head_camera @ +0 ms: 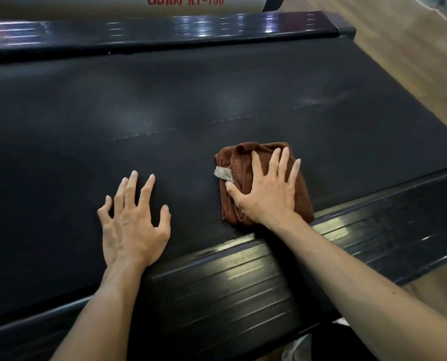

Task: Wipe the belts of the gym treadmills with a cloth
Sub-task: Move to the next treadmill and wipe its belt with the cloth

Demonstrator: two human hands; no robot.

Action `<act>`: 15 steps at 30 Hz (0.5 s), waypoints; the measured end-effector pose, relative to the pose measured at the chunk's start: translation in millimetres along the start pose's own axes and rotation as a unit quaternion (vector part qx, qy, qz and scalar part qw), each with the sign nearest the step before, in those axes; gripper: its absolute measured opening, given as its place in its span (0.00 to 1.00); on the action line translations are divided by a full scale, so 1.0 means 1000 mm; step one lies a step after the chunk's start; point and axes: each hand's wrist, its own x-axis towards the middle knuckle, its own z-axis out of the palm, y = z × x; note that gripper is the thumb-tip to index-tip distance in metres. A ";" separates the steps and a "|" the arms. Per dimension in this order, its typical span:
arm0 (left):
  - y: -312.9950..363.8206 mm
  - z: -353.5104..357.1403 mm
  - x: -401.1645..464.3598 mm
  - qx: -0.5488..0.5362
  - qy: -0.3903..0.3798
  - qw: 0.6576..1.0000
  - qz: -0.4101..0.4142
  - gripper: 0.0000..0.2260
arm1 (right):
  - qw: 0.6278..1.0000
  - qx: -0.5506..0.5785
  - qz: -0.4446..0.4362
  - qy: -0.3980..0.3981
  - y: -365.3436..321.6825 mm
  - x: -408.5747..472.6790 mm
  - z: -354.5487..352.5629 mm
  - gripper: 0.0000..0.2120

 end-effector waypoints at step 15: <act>0.002 -0.006 0.000 -0.006 -0.007 1.000 0.001 0.30 | 0.994 0.065 -0.083 -0.016 -0.006 0.004 0.002 0.41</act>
